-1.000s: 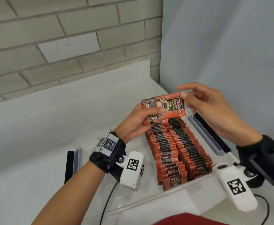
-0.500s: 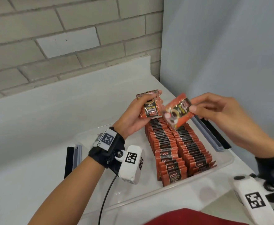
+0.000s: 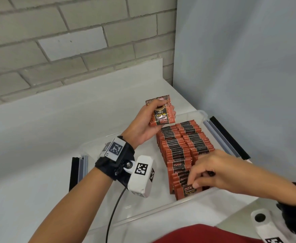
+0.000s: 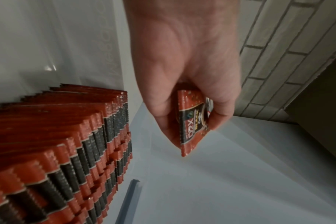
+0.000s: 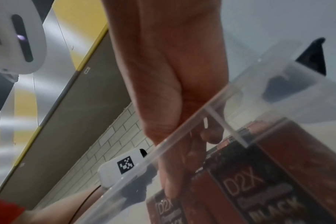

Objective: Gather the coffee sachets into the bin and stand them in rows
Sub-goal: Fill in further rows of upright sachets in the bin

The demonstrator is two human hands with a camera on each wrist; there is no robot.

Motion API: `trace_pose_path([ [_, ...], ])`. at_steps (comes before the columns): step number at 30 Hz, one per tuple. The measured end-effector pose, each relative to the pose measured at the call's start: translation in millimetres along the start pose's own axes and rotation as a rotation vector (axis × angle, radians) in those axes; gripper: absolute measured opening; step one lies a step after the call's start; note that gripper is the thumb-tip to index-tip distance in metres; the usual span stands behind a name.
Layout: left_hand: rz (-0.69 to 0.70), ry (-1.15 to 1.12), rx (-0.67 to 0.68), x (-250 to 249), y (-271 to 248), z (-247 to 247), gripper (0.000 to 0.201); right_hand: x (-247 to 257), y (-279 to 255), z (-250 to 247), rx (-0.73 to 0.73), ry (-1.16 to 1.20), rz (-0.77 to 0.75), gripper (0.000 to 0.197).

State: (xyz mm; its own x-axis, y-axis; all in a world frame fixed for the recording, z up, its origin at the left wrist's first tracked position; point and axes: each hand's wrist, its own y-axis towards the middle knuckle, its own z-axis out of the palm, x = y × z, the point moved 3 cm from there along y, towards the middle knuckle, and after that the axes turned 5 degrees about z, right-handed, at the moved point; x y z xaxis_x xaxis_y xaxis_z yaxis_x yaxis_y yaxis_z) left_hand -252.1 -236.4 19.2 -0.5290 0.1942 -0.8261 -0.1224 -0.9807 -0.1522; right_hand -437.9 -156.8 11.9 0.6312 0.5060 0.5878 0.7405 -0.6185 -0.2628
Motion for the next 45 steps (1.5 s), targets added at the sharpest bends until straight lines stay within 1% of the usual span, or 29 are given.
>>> trace_pose_path([
  [5, -0.009, -0.018, 0.009, -2, -1, 1, 0.010, 0, 3, 0, 0.008, -0.029, -0.008, 0.008],
  [8, -0.011, -0.034, 0.016, -1, -2, 2, 0.011, 0, 4, -1, 0.000, -0.008, 0.024, 0.008],
  [12, -0.014, -0.031, 0.011, -1, -1, 0, 0.012, 1, 4, -1, 0.023, -0.012, 0.012, 0.016],
  [16, -0.005, -0.017, 0.013, 0, 0, 0, 0.006, -4, 6, -2, 0.023, -0.001, 0.001, 0.007],
  [18, 0.008, -0.010, 0.039, 0, 0, 1, 0.006, -7, 5, -5, 0.014, 0.041, 0.007, 0.007],
  [20, 0.034, 0.000, 0.053, 0, 0, 1, 0.015, -5, 4, -15, -0.047, 0.124, 0.036, 0.008],
  [22, 0.054, 0.001, 0.068, 0, 1, 0, 0.024, -2, 3, -29, -0.180, 0.226, 0.059, 0.013],
  [24, 0.065, -0.003, 0.092, 1, 1, 0, 0.027, -1, 5, -42, -0.339, 0.336, 0.097, 0.016],
  [26, 0.074, 0.021, 0.107, 2, 1, 1, 0.027, -4, 9, -50, -0.456, 0.454, 0.157, 0.016],
  [29, 0.116, 0.115, 0.125, 0, -1, 3, 0.017, -9, 15, -56, -0.570, 0.537, 0.217, 0.023],
  [32, 0.135, 0.170, 0.141, -1, -2, 3, 0.013, -9, 19, -59, -0.604, 0.621, 0.238, 0.028],
  [34, 0.132, 0.184, 0.138, -1, -2, 3, 0.011, -7, 21, -62, -0.619, 0.678, 0.231, 0.026],
  [37, 0.113, 0.180, 0.135, -2, -3, 4, 0.011, -4, 20, -65, -0.683, 0.755, 0.206, 0.019],
  [39, 0.091, 0.169, 0.136, -2, -5, 5, 0.013, -4, 19, -67, -0.722, 0.775, 0.208, 0.016],
  [42, 0.051, 0.178, 0.132, -5, -9, 8, 0.012, -4, 15, -70, -0.724, 0.772, 0.201, 0.014],
  [43, 0.032, 0.188, 0.120, -7, -13, 10, 0.015, -4, 12, -72, -0.717, 0.755, 0.194, 0.013],
  [45, -0.025, 0.208, 0.046, -13, -23, 9, 0.035, -4, 1, -76, -0.691, 0.671, 0.187, 0.012],
])
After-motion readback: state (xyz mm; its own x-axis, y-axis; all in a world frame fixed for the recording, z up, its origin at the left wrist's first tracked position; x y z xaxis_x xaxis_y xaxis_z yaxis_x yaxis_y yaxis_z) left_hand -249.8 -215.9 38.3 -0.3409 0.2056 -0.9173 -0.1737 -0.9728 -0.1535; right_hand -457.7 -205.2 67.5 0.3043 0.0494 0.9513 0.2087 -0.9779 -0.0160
